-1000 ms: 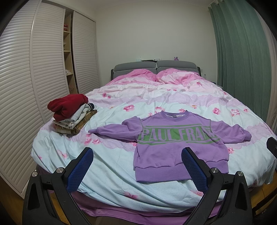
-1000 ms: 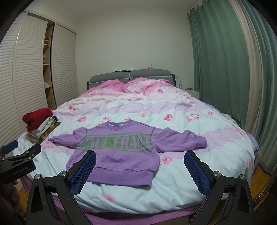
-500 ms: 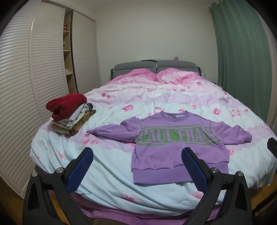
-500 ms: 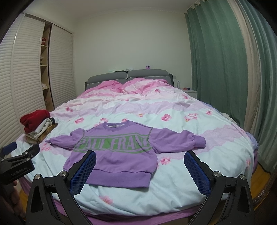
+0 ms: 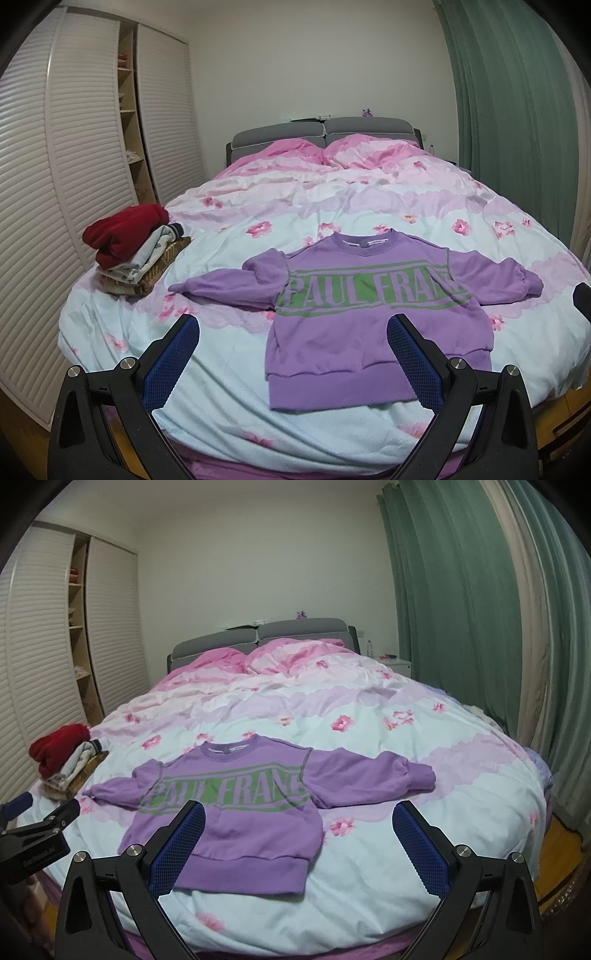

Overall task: Fold small clothes
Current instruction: 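Reach the right tool to the sweatshirt's cuff and close on it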

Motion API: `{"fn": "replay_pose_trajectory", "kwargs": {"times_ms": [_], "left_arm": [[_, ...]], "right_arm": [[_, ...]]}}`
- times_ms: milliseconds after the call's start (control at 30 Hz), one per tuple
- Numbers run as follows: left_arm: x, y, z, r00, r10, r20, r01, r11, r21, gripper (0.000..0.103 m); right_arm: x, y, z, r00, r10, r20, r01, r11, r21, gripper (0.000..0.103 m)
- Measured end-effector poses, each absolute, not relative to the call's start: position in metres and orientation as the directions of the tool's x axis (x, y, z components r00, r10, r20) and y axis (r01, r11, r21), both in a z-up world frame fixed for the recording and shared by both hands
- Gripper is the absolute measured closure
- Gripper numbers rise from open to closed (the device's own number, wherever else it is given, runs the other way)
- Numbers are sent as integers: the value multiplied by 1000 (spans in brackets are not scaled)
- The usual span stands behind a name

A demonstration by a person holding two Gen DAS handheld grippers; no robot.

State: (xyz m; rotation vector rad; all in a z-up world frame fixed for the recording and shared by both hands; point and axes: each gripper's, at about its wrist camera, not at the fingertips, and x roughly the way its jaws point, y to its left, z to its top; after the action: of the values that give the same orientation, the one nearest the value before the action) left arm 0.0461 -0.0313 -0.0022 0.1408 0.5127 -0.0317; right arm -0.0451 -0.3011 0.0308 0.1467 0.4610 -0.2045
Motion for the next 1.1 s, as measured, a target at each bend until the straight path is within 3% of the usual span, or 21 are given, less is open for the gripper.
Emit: {"fn": "replay_pose_trajectory", "kwargs": {"times_ms": [467, 733, 967, 1100], "left_arm": [[114, -114, -12, 877, -91, -473, 166, 979, 120, 0], [157, -183, -24, 883, -136, -449, 213, 969, 126, 0], [181, -228, -41, 884, -143, -444, 232, 961, 152, 0], [192, -252, -54, 879, -146, -454, 246, 954, 170, 0]], "right_arm": [[5, -378, 26, 839, -271, -473, 361, 926, 109, 1], [47, -466, 3, 794, -304, -526, 472, 854, 219, 1], [84, -529, -35, 752, -293, -591, 552, 769, 322, 23], [100, -549, -60, 723, -277, -633, 591, 722, 359, 27]]}}
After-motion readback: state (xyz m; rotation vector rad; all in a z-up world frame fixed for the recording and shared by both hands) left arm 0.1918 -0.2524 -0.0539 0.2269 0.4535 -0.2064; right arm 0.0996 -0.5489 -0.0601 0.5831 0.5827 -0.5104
